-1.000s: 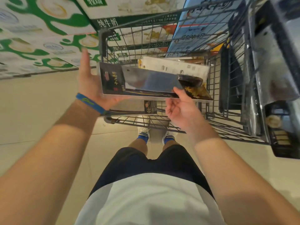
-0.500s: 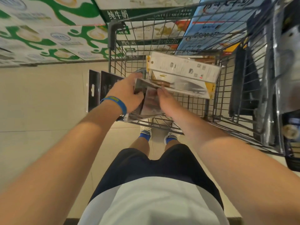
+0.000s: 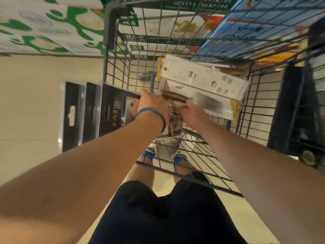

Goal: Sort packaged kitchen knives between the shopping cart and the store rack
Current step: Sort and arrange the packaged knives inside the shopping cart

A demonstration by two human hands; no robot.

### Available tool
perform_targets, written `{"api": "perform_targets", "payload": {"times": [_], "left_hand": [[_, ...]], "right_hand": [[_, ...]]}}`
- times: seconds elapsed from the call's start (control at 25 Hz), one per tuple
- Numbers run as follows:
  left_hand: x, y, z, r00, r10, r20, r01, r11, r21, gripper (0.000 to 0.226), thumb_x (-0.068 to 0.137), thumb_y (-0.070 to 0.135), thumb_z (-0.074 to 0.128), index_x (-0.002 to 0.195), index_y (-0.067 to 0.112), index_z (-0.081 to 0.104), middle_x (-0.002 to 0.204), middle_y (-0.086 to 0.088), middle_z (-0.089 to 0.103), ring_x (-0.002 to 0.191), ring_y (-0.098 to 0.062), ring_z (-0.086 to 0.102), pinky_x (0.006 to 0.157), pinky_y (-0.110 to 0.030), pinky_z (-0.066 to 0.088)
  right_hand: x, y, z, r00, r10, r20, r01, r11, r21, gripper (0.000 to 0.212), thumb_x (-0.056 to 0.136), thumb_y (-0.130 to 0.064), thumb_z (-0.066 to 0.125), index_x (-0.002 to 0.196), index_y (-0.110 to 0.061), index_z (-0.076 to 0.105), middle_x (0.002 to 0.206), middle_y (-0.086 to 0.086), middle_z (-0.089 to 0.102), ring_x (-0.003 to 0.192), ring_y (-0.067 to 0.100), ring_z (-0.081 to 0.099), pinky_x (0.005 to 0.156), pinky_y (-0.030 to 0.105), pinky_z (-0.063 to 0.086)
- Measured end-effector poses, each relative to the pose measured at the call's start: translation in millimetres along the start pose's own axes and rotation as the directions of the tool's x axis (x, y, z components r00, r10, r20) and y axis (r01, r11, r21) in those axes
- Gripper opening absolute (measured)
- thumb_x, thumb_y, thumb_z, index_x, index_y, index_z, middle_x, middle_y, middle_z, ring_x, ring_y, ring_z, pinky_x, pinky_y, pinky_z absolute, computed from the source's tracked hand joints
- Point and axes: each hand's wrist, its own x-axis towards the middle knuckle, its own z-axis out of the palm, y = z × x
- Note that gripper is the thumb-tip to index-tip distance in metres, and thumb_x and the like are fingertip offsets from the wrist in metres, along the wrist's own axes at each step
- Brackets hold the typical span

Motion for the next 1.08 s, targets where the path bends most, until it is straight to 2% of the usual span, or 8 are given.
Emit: {"api": "perform_targets", "payload": {"times": [0.12,0.2,0.28,0.4,0.56,0.76,0.92,1.08], "left_hand": [[14.4,18.1,31.3,0.998,-0.018,-0.054,0.024,0.994,0.109,0.043,0.099,0.040,0.039,0.136,0.018,0.043,0.131,-0.012,0.051,0.115,-0.033,0.050,0.096,-0.050,0.034],[21.3,31.4,35.6,0.998,-0.052,-0.023,0.054,0.996,0.078,0.057,0.096,0.040,0.041,0.149,0.019,0.030,0.150,-0.018,0.036,0.130,-0.044,0.039,0.102,-0.061,0.026],[26.9,33.0,34.9,0.997,-0.055,0.051,0.052,0.996,0.071,0.071,0.098,0.041,0.040,0.157,0.019,0.009,0.163,-0.018,0.013,0.142,-0.050,0.022,0.107,-0.069,0.016],[30.5,29.5,26.7,0.997,-0.046,0.069,0.039,0.995,0.096,0.063,0.098,0.038,0.042,0.153,0.013,0.024,0.154,-0.017,0.031,0.132,-0.045,0.038,0.106,-0.064,0.027],[26.9,22.8,8.3,0.973,-0.130,0.189,0.103,0.984,0.146,0.048,0.103,0.024,0.040,0.146,0.003,0.036,0.144,-0.023,0.043,0.129,-0.045,0.044,0.107,-0.064,0.029],[26.8,15.2,-4.5,0.966,-0.107,0.234,0.044,0.965,0.259,0.044,0.105,0.022,0.035,0.145,0.004,0.042,0.143,-0.020,0.050,0.130,-0.042,0.048,0.107,-0.068,0.028],[56.4,32.3,8.9,0.977,-0.083,0.196,0.089,0.996,-0.023,0.043,0.103,0.019,0.043,0.145,0.006,0.040,0.143,-0.019,0.048,0.129,-0.039,0.048,0.110,-0.061,0.033],[68.6,44.2,28.1,0.992,0.001,0.126,-0.004,1.000,0.021,0.049,0.100,0.026,0.053,0.145,0.013,0.040,0.139,-0.015,0.052,0.120,-0.039,0.055,0.103,-0.064,0.039]], "right_hand": [[32.5,35.1,-13.5,0.960,-0.098,-0.262,-0.035,0.888,-0.459,0.054,0.092,-0.025,0.073,0.140,-0.019,0.049,0.135,0.009,0.054,0.114,0.027,0.057,0.088,0.039,0.054],[52.8,47.8,-19.1,0.964,-0.129,-0.234,-0.040,0.798,-0.602,0.087,0.083,-0.027,0.082,0.153,-0.020,0.031,0.157,0.014,0.034,0.135,0.034,0.043,0.102,0.047,0.047],[68.0,50.9,-18.0,0.964,-0.130,-0.230,-0.053,0.758,-0.650,0.097,0.083,-0.024,0.081,0.158,-0.021,0.020,0.166,0.018,0.017,0.143,0.037,0.034,0.105,0.050,0.046],[77.1,54.7,-15.9,0.940,-0.179,-0.289,-0.077,0.714,-0.696,0.091,0.086,-0.021,0.078,0.158,-0.019,0.021,0.165,0.022,0.018,0.139,0.039,0.038,0.103,0.048,0.048],[79.9,53.7,-38.8,0.926,-0.223,-0.304,-0.072,0.686,-0.724,0.088,0.076,-0.030,0.089,0.145,-0.014,0.036,0.143,0.015,0.044,0.123,0.032,0.051,0.093,0.042,0.052],[70.7,56.6,-34.7,0.941,-0.169,-0.292,-0.110,0.665,-0.739,0.094,0.084,-0.032,0.082,0.155,-0.012,0.023,0.158,0.018,0.027,0.133,0.033,0.043,0.100,0.045,0.048],[68.0,56.2,-15.3,0.952,-0.145,-0.269,-0.133,0.597,-0.791,0.092,0.092,-0.027,0.075,0.158,-0.003,0.015,0.164,0.027,0.018,0.128,0.034,0.052,0.094,0.041,0.056],[67.6,58.4,-23.7,0.946,-0.177,-0.273,-0.138,0.540,-0.830,0.077,0.086,-0.029,0.081,0.144,-0.006,0.037,0.152,0.022,0.037,0.111,0.027,0.060,0.088,0.036,0.054]]}}
